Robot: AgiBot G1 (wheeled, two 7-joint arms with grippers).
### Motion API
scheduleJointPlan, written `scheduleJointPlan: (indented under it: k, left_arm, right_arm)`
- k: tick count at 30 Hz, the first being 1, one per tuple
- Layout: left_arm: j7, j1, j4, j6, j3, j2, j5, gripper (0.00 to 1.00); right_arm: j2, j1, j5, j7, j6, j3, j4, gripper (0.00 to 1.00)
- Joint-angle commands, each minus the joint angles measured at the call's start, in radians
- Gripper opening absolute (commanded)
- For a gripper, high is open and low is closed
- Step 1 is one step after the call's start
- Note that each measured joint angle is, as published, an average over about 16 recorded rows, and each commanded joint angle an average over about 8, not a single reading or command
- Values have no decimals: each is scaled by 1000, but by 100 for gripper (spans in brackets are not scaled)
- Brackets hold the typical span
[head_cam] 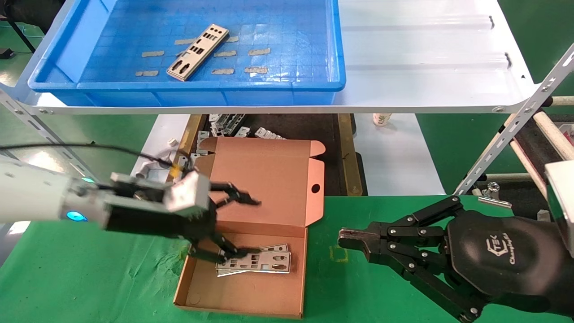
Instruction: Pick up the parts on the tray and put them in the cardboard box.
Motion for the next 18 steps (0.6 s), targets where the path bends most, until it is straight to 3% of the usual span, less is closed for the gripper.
scheduleJointPlan:
  k: [1,9,18]
  left_arm:
    - [-7,-10,2,36,-15,-15,-30,100]
    - [-81,54,-101,31,-89,-58,-68,100]
    - [-172,139,-237,26,-186,-115,-115,100]
  right_arm:
    - [0,0,0,0,0,0,0,3]
    - [0,0,0,0,0,0,0,98]
    - [0,0,0,0,0,0,0,100]
